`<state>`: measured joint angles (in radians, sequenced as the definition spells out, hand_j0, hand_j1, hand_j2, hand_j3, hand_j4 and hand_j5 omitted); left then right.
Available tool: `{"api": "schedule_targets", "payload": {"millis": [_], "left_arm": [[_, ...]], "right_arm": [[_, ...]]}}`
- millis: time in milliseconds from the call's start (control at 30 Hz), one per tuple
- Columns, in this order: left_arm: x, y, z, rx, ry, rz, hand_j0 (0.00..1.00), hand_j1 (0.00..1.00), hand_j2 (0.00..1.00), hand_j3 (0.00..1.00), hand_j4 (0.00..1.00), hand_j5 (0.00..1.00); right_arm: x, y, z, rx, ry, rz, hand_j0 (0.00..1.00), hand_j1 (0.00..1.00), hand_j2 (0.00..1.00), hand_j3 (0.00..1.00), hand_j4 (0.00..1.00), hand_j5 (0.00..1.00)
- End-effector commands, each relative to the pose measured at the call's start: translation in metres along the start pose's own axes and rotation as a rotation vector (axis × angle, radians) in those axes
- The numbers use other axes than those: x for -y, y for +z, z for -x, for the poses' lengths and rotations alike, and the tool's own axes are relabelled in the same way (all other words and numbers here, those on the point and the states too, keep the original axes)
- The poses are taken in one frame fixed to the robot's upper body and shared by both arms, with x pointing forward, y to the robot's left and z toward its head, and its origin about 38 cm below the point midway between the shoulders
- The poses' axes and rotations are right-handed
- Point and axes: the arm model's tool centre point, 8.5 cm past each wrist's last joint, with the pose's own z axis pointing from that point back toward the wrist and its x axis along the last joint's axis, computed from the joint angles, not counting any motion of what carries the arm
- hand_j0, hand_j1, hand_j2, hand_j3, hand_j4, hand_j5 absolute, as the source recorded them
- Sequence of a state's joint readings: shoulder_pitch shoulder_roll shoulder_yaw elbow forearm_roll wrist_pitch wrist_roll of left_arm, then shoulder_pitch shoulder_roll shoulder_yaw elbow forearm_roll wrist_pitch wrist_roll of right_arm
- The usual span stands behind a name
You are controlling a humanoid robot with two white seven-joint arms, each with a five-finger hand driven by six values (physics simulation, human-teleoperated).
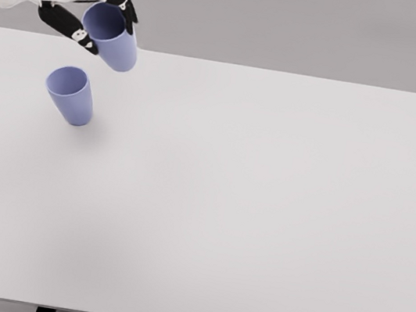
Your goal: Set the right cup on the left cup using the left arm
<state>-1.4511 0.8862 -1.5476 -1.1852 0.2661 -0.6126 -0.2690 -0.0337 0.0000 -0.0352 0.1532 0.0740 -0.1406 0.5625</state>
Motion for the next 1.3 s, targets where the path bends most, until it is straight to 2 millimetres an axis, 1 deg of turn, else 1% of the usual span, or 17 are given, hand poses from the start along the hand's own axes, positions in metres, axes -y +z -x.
{"api": "schedule_targets", "payload": {"millis": [0, 267, 333, 567, 700, 800, 900, 1067, 1267], "left_arm": [[-0.001, 0.009, 0.004, -0.018, 0.006, -0.009, 0.53, 0.53, 0.53, 0.53, 0.53, 0.53], [-0.001, 0.029, 0.013, -0.062, 0.005, -0.01, 0.53, 0.53, 0.53, 0.53, 0.53, 0.53], [0.001, 0.03, 0.014, -0.065, 0.005, 0.007, 0.53, 0.53, 0.53, 0.53, 0.53, 0.53], [-0.002, 0.04, 0.016, -0.084, -0.005, 0.027, 0.54, 0.54, 0.54, 0.54, 0.54, 0.54], [-0.005, 0.05, 0.019, -0.104, -0.008, 0.031, 0.54, 0.54, 0.54, 0.54, 0.54, 0.54], [0.002, 0.062, 0.025, -0.133, 0.001, 0.048, 0.54, 0.54, 0.54, 0.54, 0.54, 0.54], [0.004, 0.067, 0.023, -0.131, 0.001, 0.057, 0.54, 0.54, 0.54, 0.54, 0.54, 0.54], [0.011, 0.065, 0.021, -0.122, 0.008, 0.077, 0.55, 0.55, 0.55, 0.55, 0.55, 0.55], [0.013, 0.065, 0.022, -0.123, 0.01, 0.081, 0.55, 0.55, 0.55, 0.55, 0.55, 0.55]], "right_arm": [[0.0, 0.0, 0.0, 0.0, 0.001, -0.001, 1.0, 1.0, 1.0, 1.0, 1.0, 1.0], [0.0, 0.0, 0.0, 0.0, 0.001, -0.001, 1.0, 1.0, 1.0, 1.0, 1.0, 1.0], [0.0, 0.0, 0.0, 0.0, 0.001, -0.001, 1.0, 1.0, 1.0, 1.0, 1.0, 1.0], [0.0, 0.0, 0.0, 0.0, 0.001, -0.001, 1.0, 1.0, 1.0, 1.0, 1.0, 1.0], [0.0, 0.0, 0.0, 0.0, 0.001, -0.001, 1.0, 1.0, 1.0, 1.0, 1.0, 1.0], [0.0, 0.0, 0.0, 0.0, 0.001, -0.001, 1.0, 1.0, 1.0, 1.0, 1.0, 1.0], [0.0, 0.0, 0.0, 0.0, 0.001, -0.001, 1.0, 1.0, 1.0, 1.0, 1.0, 1.0], [0.0, 0.0, 0.0, 0.0, 0.001, -0.001, 1.0, 1.0, 1.0, 1.0, 1.0, 1.0], [0.0, 0.0, 0.0, 0.0, 0.001, -0.001, 1.0, 1.0, 1.0, 1.0, 1.0, 1.0]]}}
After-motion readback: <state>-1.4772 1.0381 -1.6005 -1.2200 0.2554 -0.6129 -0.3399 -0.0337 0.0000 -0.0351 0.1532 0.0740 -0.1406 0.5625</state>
